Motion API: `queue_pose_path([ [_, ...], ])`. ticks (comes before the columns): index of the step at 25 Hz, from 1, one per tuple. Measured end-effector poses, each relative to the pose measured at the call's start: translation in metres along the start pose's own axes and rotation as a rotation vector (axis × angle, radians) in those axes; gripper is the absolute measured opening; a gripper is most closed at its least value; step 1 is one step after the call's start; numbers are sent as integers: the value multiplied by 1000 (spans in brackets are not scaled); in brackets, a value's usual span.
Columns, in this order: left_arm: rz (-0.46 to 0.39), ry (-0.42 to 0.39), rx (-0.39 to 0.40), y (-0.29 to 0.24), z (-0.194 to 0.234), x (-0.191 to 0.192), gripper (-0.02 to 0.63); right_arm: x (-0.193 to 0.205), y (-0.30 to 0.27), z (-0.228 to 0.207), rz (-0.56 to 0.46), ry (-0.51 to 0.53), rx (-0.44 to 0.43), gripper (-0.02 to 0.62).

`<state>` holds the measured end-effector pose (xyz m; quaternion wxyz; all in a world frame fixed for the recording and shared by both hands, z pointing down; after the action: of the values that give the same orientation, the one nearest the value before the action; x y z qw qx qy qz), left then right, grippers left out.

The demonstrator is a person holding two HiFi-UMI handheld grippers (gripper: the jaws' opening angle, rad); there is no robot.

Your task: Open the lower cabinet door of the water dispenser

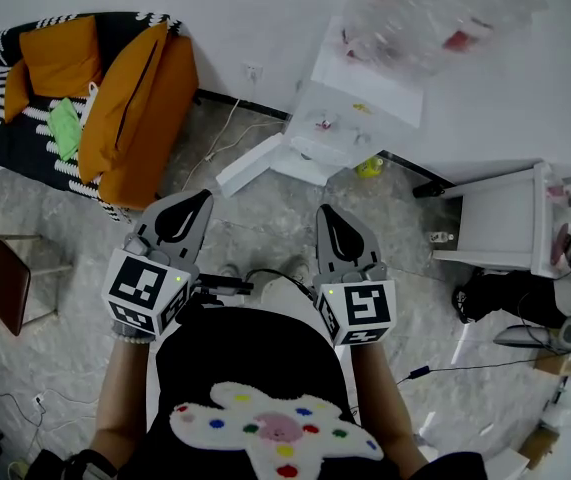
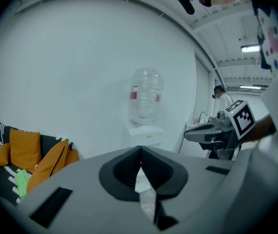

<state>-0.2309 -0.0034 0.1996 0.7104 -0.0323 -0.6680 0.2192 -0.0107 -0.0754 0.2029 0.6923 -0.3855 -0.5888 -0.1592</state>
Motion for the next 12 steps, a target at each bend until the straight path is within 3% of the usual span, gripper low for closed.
queue_pose_path([
  [12,-13,-25,42,-4,-3,-5,12,0,1,4,14,-9,22,5],
])
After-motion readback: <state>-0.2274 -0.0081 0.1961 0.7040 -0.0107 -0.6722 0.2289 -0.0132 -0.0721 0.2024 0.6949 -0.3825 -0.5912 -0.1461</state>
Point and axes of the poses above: the fingertips, and each gripper's own axes: y backward along the fingers, z to its left, x out of its underside, the point moved 6 cm from there along y, backward along the fingers, and after that the axes turned 1 degree about -y, right-handed, at the moved point
